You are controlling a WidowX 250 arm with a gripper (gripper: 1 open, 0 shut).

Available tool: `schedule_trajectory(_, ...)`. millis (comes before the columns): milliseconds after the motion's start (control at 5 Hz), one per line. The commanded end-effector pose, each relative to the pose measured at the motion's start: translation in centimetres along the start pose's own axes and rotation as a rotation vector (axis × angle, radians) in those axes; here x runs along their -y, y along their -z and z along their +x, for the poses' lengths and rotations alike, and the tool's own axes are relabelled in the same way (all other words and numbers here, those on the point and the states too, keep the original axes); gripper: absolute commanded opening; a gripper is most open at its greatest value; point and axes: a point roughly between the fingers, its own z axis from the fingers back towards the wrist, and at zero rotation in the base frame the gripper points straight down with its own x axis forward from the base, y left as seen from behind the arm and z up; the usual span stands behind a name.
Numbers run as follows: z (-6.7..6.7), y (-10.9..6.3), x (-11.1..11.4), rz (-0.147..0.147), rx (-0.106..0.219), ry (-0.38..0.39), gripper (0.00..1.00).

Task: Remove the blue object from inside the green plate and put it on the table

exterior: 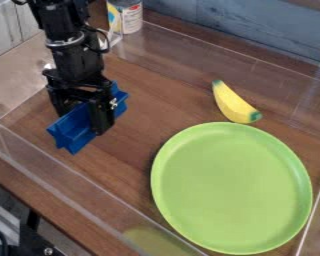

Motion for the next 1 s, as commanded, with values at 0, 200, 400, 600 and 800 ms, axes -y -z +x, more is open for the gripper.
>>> schedule_trajectory(0, 0.98, -1.66, 0.06, 0.031, 0.061, 0.02, 1.0)
schedule_trajectory(200, 1.07, -1.58, 0.21, 0.03, 0.057, 0.027, 1.0)
schedule_trajectory(400, 1.18, -1.48, 0.35, 0.029, 0.053, 0.034, 1.0)
schedule_trajectory(600, 1.28, -1.38, 0.49, 0.028, 0.049, 0.041, 1.0)
schedule_trajectory(800, 1.39, -1.28, 0.59, 0.027, 0.045, 0.047, 1.0)
